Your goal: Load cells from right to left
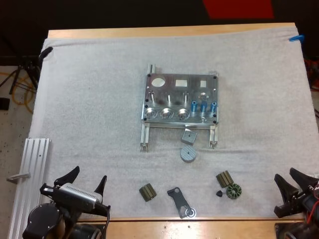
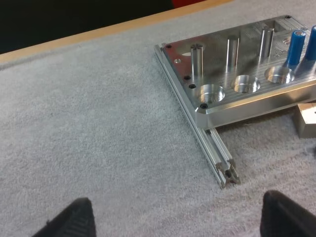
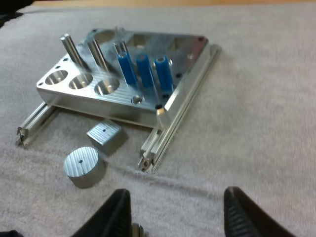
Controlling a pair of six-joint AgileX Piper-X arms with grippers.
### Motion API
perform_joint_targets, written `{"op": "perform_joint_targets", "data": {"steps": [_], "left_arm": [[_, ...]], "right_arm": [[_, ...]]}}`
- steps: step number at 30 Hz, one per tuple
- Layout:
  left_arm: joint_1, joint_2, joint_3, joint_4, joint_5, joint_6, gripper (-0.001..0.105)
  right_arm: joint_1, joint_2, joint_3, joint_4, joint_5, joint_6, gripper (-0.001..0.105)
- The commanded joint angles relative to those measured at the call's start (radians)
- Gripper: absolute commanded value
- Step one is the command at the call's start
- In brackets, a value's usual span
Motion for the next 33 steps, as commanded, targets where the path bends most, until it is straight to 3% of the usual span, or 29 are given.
{"op": "perform_joint_targets", "data": {"steps": [1,25,33], "left_arm": [[0.003,-0.139,-0.004,-0.012,0.008,-0.01,0.067],[0.003,-0.139,-0.004,-0.012,0.008,-0.01,0.067],[0.003,-0.139,-0.004,-0.012,0.008,-0.01,0.067]], "right_arm": [[0.002,-0.043,-0.003,-0.005,-0.007,-0.015,0.043],[-0.002,-0.043,-0.003,-0.005,-0.002,-0.015,0.043],[-0.149,-0.043,-0.003,-0.005,-0.002,-0.015,0.043]]}}
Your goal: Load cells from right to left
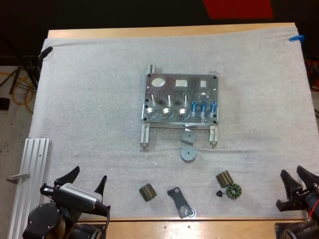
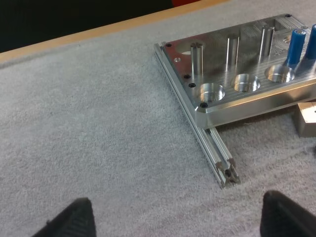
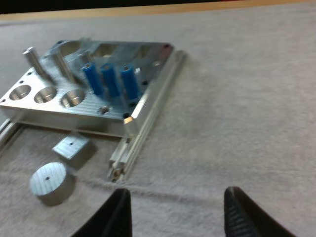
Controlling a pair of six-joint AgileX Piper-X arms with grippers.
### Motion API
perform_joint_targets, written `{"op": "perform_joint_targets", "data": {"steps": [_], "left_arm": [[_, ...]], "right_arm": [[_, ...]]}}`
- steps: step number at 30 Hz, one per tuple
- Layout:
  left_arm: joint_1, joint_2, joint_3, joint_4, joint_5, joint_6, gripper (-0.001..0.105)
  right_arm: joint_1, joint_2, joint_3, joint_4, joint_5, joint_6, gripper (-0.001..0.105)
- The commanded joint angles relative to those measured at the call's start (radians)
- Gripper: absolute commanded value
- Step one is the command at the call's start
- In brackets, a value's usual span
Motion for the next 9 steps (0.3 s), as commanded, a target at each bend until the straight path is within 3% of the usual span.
{"op": "perform_joint_targets", "data": {"steps": [1,9], "left_arm": [[0.003,-0.139,-0.003,-0.012,0.008,-0.01,0.067],[0.003,-0.139,-0.003,-0.012,0.008,-0.01,0.067]], "right_arm": [[-0.027,-0.043,-0.003,-0.005,0.0,-0.012,0.043],[-0.08,-0.043,-0.003,-0.005,0.0,-0.012,0.043]]}}
